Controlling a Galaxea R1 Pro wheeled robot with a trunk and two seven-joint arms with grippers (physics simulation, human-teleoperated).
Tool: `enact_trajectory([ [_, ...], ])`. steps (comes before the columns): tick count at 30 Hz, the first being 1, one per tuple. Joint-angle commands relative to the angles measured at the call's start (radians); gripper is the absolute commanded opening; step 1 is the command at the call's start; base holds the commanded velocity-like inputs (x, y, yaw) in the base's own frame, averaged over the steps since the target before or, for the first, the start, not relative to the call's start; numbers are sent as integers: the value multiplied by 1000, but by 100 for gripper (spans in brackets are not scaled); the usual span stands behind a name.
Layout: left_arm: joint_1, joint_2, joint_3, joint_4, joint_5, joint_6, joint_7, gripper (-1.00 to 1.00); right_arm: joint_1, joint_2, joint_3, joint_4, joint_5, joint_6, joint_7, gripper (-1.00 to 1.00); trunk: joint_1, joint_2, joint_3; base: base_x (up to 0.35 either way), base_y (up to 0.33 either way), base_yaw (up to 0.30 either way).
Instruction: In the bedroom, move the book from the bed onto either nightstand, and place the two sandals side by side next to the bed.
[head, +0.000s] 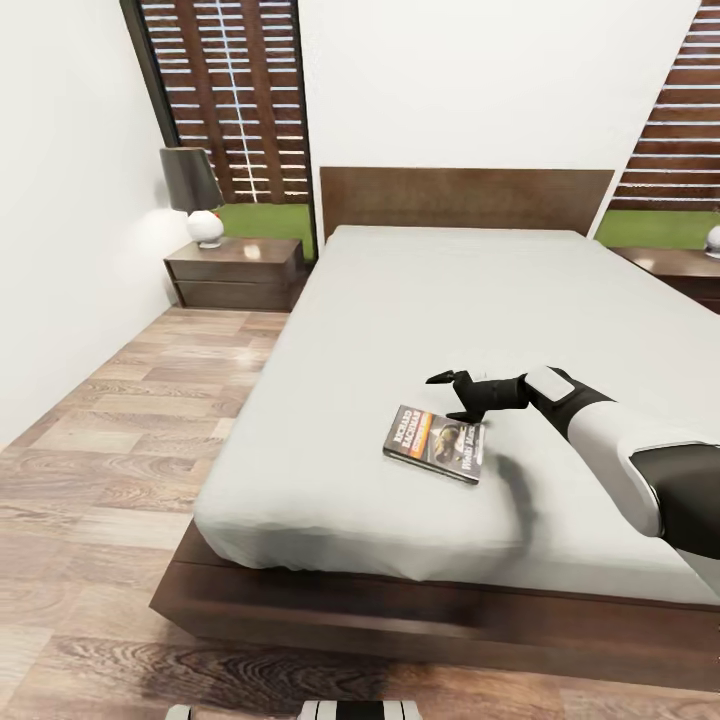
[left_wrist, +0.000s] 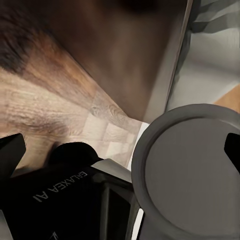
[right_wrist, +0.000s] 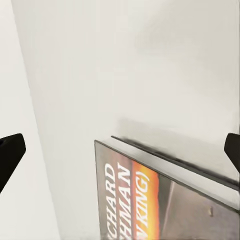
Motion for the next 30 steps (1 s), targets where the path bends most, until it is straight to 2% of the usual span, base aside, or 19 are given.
enact_trajectory([
  [1,0,0,4,0,-4,10,-3,100,-1,0,9,0,4,1,10,100,0,0,-1,-182,101,0],
  [12,0,0,4,0,-4,11,-3,100,-1,2,11,-2,4,1,11,100,0,0,-1,-187,123,0],
  [30,0,0,4,0,-4,8,5,100,0,4,14,-12,7,0,10,100,0,0,-1,-19,14,0],
])
